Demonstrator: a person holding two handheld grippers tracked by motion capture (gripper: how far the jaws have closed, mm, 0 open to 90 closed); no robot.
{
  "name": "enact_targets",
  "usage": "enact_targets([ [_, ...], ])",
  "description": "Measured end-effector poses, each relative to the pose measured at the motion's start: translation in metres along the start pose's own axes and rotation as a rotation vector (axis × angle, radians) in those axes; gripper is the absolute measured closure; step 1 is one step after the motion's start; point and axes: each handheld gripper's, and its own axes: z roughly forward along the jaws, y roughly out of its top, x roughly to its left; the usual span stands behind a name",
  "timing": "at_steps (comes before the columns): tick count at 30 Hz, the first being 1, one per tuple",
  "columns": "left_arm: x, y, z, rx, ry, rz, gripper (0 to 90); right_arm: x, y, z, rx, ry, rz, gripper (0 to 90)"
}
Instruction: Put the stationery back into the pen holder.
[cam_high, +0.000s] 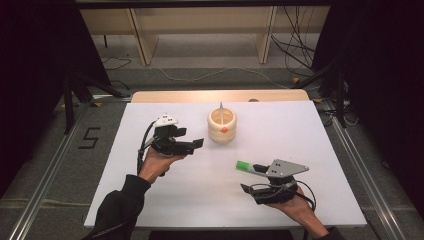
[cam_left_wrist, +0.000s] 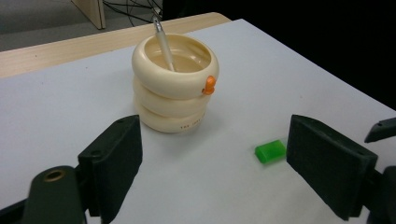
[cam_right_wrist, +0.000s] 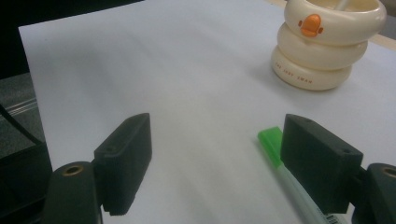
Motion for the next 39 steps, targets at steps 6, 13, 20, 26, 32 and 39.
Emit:
enact_targets([
  [6,-0.003,-0.01,-0.008,-0.011,-0.007,0.011,18.0,0.0,0.0,0.001,0.006,0.001,0.002,25.7],
  [13,-0.009,-0.023,-0.015,-0.019,-0.019,0.027,17.9,-0.003,-0.001,0.002,0.014,-0.009,0.007,25.5],
  [20,-0.012,-0.034,-0.018,-0.032,-0.036,0.025,17.6,-0.009,-0.005,0.005,0.035,-0.016,0.018,25.5],
  [26,-0.014,-0.041,-0.024,-0.051,-0.025,0.046,17.6,-0.013,-0.007,0.005,0.041,-0.017,0.027,25.4],
  [32,-0.015,-0.051,-0.028,-0.063,-0.035,0.046,17.5,-0.016,-0.007,0.007,0.055,-0.018,0.029,25.3],
  [39,-0.011,-0.063,-0.036,-0.074,-0.031,0.029,16.8,-0.027,-0.001,0.008,0.087,-0.022,0.031,24.7],
])
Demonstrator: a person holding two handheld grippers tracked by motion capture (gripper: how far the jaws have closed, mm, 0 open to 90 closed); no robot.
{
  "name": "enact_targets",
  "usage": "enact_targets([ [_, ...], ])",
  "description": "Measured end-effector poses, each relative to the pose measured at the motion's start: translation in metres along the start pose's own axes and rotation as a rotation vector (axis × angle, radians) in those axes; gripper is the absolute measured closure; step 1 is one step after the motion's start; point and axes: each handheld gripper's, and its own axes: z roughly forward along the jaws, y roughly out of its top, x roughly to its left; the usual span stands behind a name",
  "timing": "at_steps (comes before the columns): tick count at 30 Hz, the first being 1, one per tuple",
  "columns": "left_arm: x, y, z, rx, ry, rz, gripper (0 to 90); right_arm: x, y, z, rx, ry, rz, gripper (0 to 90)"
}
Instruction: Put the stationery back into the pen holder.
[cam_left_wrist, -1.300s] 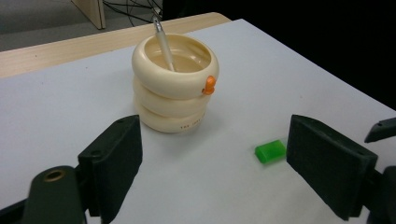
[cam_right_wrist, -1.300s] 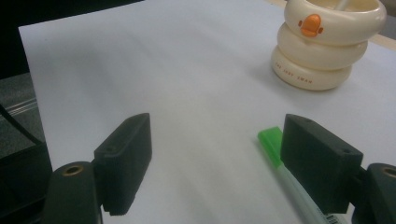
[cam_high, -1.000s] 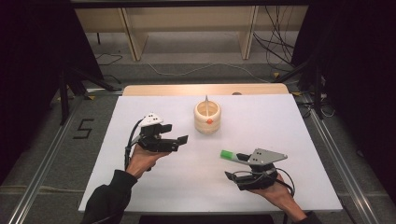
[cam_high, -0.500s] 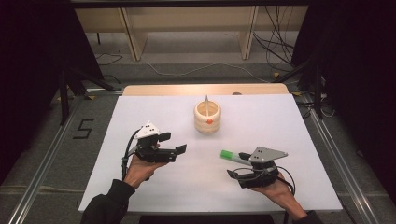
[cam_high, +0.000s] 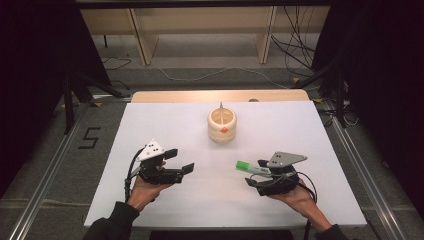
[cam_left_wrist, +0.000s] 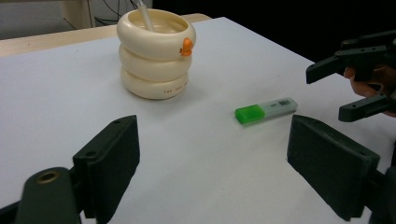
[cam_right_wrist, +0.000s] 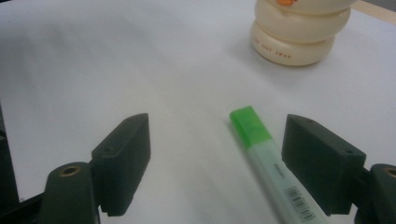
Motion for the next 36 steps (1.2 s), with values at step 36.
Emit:
enact_targets([
  [36,0.0,-0.013,-0.02,-0.07,0.032,0.011,16.5,-0.043,0.028,0.047,0.345,0.018,-0.051,27.2],
])
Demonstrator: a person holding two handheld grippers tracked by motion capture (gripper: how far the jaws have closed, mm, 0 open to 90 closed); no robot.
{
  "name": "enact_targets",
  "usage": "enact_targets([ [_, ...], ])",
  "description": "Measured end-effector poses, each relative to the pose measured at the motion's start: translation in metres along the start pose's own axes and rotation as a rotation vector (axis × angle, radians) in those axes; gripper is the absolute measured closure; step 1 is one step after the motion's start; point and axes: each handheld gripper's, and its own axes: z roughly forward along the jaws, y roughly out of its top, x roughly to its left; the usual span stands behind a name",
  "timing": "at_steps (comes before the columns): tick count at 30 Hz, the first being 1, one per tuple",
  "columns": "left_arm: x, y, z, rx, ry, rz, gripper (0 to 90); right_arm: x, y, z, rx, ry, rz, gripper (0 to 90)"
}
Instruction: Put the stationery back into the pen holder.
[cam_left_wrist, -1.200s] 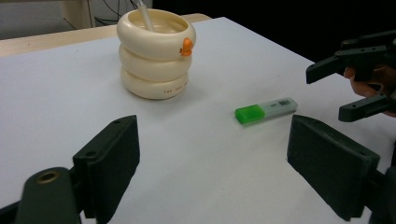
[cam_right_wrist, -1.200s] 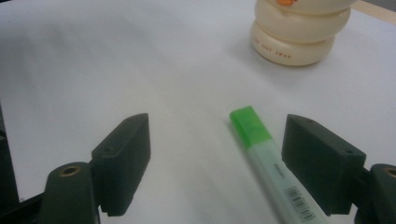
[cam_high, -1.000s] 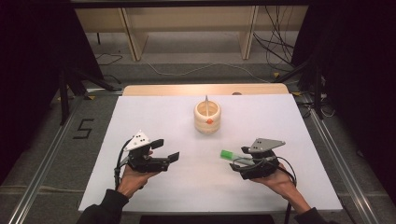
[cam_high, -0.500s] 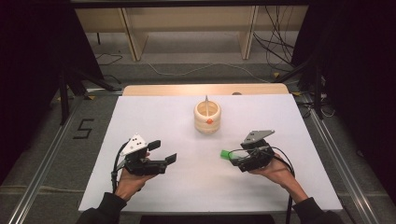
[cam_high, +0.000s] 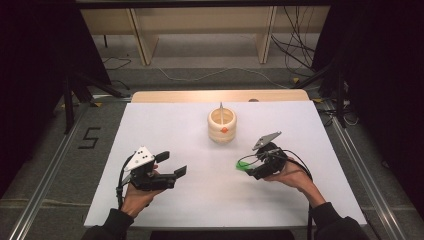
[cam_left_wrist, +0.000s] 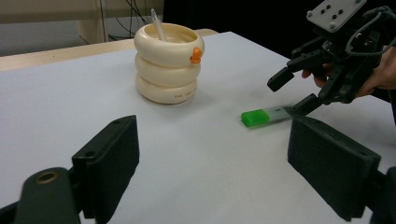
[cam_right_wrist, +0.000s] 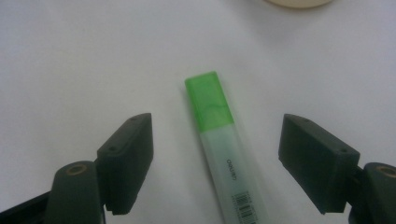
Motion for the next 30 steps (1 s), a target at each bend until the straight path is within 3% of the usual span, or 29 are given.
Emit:
enact_targets([
  [3,0.002,-0.002,0.0,0.005,-0.007,-0.016,16.5,-0.002,0.002,0.005,0.034,0.001,0.008,27.4],
  [11,0.0,-0.003,-0.003,-0.016,0.011,0.005,16.4,-0.004,0.007,0.016,0.115,0.009,-0.01,29.7],
  [18,0.003,-0.003,-0.006,-0.023,0.01,-0.002,16.4,-0.007,0.011,0.023,0.159,0.016,-0.002,36.8],
  [30,0.002,-0.004,-0.004,-0.011,0.007,0.004,16.4,-0.006,0.014,0.029,0.218,0.022,-0.03,48.7],
])
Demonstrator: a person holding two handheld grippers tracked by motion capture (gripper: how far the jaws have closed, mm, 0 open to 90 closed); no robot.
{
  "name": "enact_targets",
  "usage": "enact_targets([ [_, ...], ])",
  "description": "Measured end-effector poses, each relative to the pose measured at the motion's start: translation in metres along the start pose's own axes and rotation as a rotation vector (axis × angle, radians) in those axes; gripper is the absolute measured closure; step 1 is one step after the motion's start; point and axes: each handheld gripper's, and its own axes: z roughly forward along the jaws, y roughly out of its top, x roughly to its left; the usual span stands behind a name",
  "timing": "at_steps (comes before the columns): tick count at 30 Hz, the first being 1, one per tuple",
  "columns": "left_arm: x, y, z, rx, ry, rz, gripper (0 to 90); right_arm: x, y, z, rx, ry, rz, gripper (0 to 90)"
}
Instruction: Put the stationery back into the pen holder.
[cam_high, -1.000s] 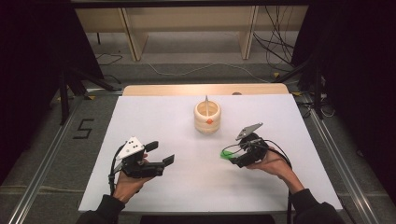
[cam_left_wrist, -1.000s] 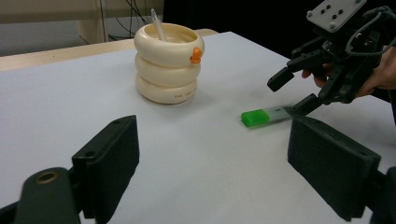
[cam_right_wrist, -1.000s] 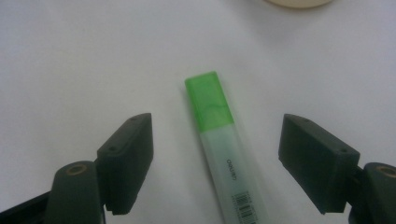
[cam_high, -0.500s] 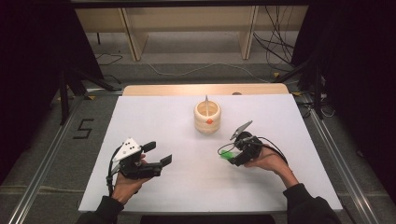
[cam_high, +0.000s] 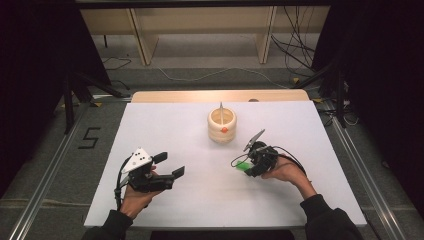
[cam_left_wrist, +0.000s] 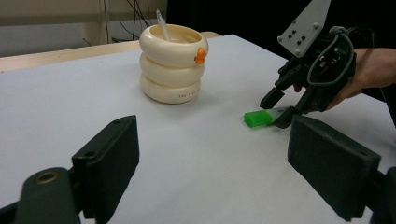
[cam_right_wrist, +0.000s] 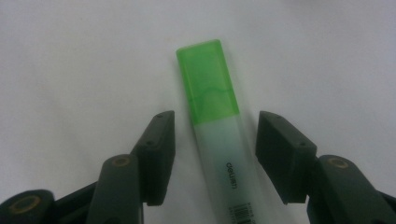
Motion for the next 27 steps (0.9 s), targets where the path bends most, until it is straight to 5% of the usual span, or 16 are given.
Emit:
enact_targets([
  [27,0.0,-0.002,0.004,0.017,0.0,0.008,16.8,0.002,0.01,0.003,0.074,-0.01,-0.075,66.8],
])
